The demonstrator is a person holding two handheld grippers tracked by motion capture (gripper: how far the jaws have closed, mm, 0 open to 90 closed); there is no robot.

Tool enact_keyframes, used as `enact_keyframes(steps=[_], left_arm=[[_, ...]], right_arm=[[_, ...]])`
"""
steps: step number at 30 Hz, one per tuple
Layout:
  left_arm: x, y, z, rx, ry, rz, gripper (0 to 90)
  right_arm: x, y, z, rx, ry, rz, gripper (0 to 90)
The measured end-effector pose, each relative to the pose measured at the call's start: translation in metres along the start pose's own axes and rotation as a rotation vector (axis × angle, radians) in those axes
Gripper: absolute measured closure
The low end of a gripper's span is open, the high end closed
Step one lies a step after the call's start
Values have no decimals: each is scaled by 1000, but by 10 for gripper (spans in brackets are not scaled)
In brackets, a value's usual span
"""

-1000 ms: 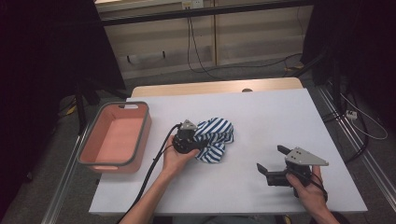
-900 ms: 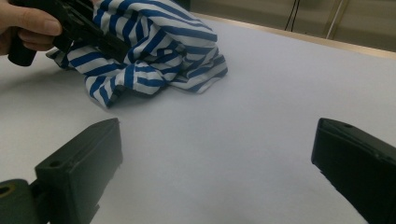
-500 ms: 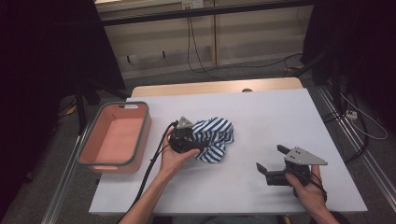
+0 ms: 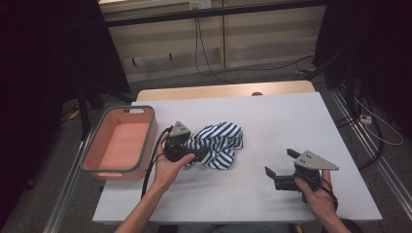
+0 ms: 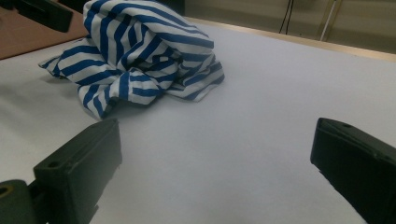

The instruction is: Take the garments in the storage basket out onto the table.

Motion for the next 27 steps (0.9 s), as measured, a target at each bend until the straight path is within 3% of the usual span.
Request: enact_keyframes(steps=[4, 7, 11, 20, 22, 27], left_arm=[[-3, 10, -5, -26, 5, -29, 49], [-4, 16, -7, -18, -12, 4, 51], [-7, 24, -9, -48, -26, 12, 53], [-7, 30, -34, -20, -29, 34, 54], [-9, 35, -36, -43, -15, 45, 56], [-14, 42, -49, -29, -38, 57, 58]], right_arm=[[-1, -3, 0, 2, -4, -13, 17], [0, -7, 1, -1, -3, -17, 20], [3, -13, 0, 8, 11, -6, 23], [1, -18, 4, 18, 10, -30, 28], [2, -21, 7, 15, 17, -28, 28], [9, -35, 11, 45, 47, -18, 29]])
Point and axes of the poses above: each handheld gripper's, and its own axes: y roughly backward along the jaws, z roughly out of its top, x roughly to its left, the point moved 6 cm from there along -y, roughly forward along the jaws, and after that the axes turned 3 degrees about x, right-handed, at the moved point
